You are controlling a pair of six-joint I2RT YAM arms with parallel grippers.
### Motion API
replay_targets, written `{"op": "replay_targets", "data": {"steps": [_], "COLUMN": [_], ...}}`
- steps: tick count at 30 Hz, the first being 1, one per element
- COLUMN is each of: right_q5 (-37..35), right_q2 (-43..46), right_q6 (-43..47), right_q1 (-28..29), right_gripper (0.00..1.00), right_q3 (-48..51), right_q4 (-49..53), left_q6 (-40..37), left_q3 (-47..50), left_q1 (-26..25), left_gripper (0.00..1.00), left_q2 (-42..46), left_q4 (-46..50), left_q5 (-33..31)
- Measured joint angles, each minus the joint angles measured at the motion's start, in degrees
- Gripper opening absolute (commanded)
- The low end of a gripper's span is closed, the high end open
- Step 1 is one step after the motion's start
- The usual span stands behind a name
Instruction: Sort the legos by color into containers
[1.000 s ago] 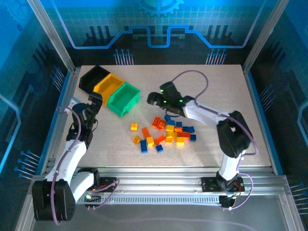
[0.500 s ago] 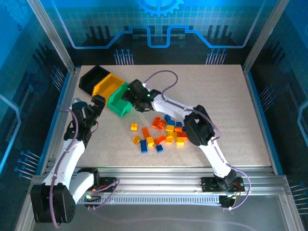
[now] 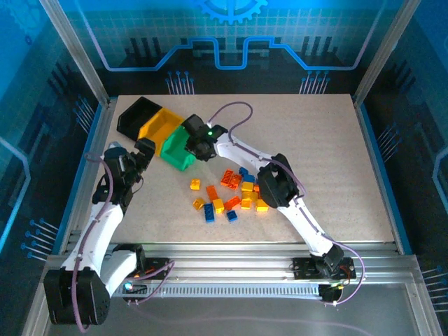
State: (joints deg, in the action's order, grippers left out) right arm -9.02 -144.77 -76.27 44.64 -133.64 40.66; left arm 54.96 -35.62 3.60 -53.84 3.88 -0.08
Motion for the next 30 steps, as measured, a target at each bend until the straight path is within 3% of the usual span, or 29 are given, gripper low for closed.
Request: {"op": "replay_targets", "data": {"steps": [8, 16, 30], "right_q5": [2.03, 5.95, 14.58], "right_q2": [0.00, 0.02, 1.42], "right_q6": [6.86, 18.10, 44.70], "right_q1": [-4.85, -13.75, -32.96], "right_gripper": [0.00, 0.00, 0.00], "right_q3": [-1.70, -3.32, -3.15], "right_q4": [5.05, 9.97, 19.04], "left_q6": [0.02, -0.20, -4.11], "left_q3": [-2.14, -3.06, -5.70], "left_q1": [0.00, -1.25, -8.44], "left_gripper": [0.99, 0.99, 0.99], "left_q2": [-1.36, -4.20, -6.75], "left_q4": [0.72, 2.73, 5.35], "left_q5": [1.49, 2.82, 3.02]}}
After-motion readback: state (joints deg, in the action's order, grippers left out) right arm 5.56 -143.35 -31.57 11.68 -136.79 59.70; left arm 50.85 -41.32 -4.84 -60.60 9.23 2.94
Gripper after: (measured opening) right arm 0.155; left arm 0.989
